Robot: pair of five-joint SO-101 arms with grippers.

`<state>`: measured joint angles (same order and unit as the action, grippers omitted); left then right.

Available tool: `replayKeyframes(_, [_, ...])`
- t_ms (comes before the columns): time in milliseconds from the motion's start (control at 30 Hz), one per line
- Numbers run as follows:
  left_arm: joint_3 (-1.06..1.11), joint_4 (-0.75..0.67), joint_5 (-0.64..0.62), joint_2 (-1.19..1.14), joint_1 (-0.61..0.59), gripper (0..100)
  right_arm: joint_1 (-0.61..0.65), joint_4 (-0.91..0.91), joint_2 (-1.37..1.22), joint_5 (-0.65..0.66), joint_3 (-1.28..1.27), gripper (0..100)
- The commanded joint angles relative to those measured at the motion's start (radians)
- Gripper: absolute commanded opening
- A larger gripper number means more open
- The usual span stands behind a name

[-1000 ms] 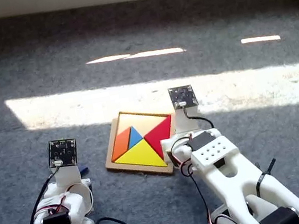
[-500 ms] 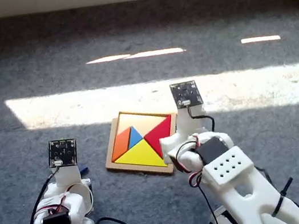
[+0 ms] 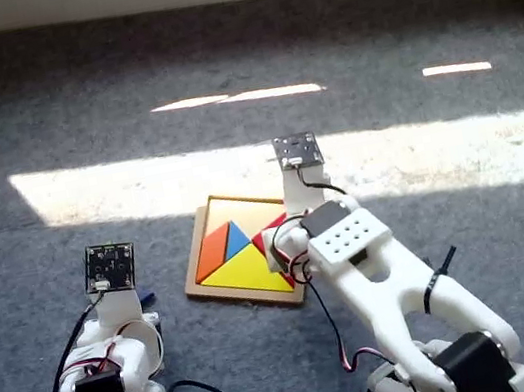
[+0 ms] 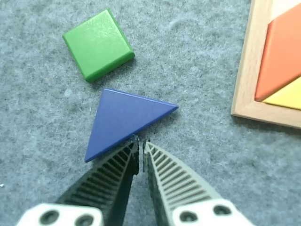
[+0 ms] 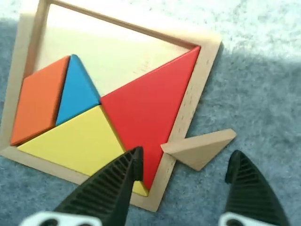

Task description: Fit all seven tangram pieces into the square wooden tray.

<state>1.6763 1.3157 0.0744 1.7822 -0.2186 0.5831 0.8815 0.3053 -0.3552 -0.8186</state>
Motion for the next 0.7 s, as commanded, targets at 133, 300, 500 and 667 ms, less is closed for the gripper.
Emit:
replayKeyframes(133, [0.019, 0.008, 0.006, 0.041, -0.013, 4, -0.015, 0.005, -0.065, -0.012, 0.085, 28.2])
replayKeyframes(300, [0.019, 0.008, 0.006, 0.041, -0.013, 4, -0.018, -0.064, -0.104, -0.012, 0.079, 28.2])
replayKeyframes(500, [0.019, 0.008, 0.006, 0.041, -0.013, 4, -0.051, -0.081, -0.105, -0.006, 0.079, 28.2])
replayKeyframes(667, [0.019, 0.008, 0.006, 0.041, -0.013, 4, -0.065, -0.081, -0.105, -0.005, 0.076, 25.5])
